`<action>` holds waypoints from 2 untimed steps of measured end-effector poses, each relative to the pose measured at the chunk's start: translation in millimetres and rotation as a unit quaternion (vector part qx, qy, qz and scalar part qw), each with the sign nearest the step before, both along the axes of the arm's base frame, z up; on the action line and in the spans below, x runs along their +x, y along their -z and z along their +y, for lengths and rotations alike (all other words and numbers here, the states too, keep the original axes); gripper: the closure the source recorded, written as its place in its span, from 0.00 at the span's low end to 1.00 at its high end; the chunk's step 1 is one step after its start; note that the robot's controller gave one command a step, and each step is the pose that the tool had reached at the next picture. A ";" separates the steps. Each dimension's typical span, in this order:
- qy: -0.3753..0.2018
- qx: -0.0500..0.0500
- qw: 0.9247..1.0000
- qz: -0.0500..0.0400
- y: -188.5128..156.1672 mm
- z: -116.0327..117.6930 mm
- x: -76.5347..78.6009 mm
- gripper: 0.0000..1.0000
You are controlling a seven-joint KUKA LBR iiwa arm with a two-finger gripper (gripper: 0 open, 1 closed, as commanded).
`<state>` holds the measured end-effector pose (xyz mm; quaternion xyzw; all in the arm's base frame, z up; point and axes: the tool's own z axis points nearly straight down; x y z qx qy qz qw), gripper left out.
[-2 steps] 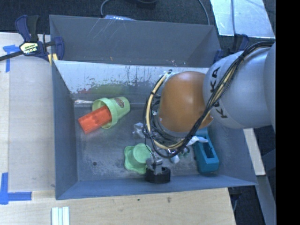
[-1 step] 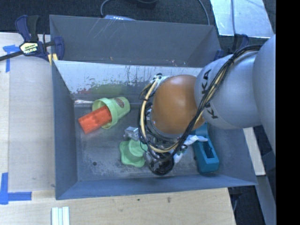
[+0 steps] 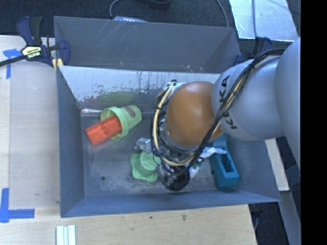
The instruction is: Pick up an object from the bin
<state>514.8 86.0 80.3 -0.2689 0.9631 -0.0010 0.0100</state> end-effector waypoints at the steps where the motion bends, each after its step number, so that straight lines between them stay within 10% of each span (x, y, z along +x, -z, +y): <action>1: 0.000 0.000 1.000 0.000 0.0 0.0 0.1 1.00; 2: 0.000 0.002 1.000 -0.003 0.4 1.4 1.3 0.00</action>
Offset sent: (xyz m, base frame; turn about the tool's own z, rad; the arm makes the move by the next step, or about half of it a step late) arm 0.0000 0.0000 0.0000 0.0000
